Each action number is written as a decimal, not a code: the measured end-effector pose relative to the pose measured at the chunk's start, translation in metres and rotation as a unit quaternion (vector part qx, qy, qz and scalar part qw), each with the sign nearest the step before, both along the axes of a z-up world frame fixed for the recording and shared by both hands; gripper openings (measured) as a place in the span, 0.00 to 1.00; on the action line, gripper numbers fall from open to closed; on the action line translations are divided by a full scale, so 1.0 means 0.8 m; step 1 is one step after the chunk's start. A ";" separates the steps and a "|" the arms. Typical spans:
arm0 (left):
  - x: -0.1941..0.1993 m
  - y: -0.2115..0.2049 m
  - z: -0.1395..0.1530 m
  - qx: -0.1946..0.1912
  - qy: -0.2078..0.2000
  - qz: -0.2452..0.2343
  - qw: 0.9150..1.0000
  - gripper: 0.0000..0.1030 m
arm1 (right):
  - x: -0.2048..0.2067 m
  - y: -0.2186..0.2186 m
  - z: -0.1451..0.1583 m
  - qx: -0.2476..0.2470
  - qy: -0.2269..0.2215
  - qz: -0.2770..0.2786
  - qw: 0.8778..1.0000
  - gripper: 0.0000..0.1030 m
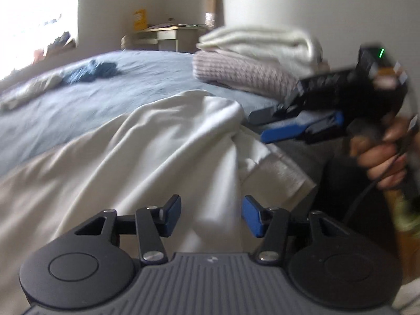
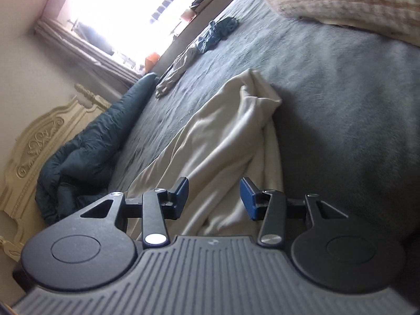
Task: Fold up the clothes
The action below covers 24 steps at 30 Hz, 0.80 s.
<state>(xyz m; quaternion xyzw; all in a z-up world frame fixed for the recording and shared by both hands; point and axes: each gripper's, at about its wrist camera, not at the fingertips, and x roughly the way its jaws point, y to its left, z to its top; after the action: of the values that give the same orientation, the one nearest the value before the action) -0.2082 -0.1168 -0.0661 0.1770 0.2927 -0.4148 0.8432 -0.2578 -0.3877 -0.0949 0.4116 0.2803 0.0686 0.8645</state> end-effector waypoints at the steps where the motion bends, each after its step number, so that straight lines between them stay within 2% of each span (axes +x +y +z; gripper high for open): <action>1: 0.000 -0.008 -0.007 0.014 -0.007 0.000 1.000 0.38 | -0.005 -0.003 -0.002 0.000 0.000 -0.004 1.000 0.42; 2: 0.001 -0.011 -0.011 0.019 -0.008 0.000 1.000 0.35 | -0.009 -0.007 -0.005 0.001 0.000 -0.008 1.000 0.42; 3: 0.003 -0.010 -0.012 0.013 -0.001 -0.001 1.000 0.27 | -0.013 -0.011 -0.008 0.003 0.000 -0.011 1.000 0.42; 4: 0.006 -0.005 -0.010 0.001 0.012 -0.005 1.000 0.13 | -0.017 -0.015 -0.010 0.006 0.000 -0.014 1.000 0.42; 5: 0.009 0.002 -0.006 -0.014 0.027 -0.011 0.999 0.08 | -0.021 -0.019 -0.013 0.010 -0.002 -0.016 1.000 0.42; 7: 0.015 0.019 0.006 -0.066 0.071 -0.028 0.995 0.05 | -0.024 -0.025 -0.016 0.017 -0.008 -0.018 1.000 0.42; 10: 0.018 0.030 0.017 -0.135 0.132 -0.068 0.980 0.04 | -0.023 -0.031 -0.022 0.025 -0.012 -0.020 0.999 0.42; 11: 0.017 0.028 0.015 -0.137 0.139 -0.075 0.978 0.05 | -0.022 -0.032 -0.023 0.027 -0.013 -0.020 0.999 0.42; 14: 0.010 0.011 -0.008 -0.109 0.160 -0.089 0.977 0.06 | -0.015 -0.034 -0.027 0.026 -0.009 -0.024 0.999 0.42; 16: 0.000 0.006 -0.020 -0.087 0.168 -0.085 0.978 0.18 | -0.013 -0.034 -0.028 0.032 -0.010 -0.025 0.999 0.42; 17: -0.005 0.008 -0.023 -0.081 0.170 -0.082 0.979 0.21 | -0.014 -0.031 -0.025 0.031 -0.015 -0.023 0.999 0.42; 21: -0.026 0.050 -0.015 -0.087 0.166 -0.065 0.980 0.49 | -0.022 -0.017 -0.004 0.003 -0.046 0.005 0.999 0.44; 22: -0.031 0.065 -0.011 -0.088 0.163 -0.052 0.981 0.53 | -0.024 -0.013 0.001 -0.005 -0.052 0.015 0.999 0.45; 24: -0.041 0.102 -0.002 -0.087 0.160 -0.018 0.983 0.53 | -0.023 -0.003 0.004 -0.003 -0.056 0.041 0.998 0.46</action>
<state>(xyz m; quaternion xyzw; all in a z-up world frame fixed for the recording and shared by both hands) -0.2413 -0.0353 -0.0680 0.0391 0.3834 -0.4768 0.7900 -0.2762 -0.3900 -0.0913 0.3927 0.2487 0.1262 0.8764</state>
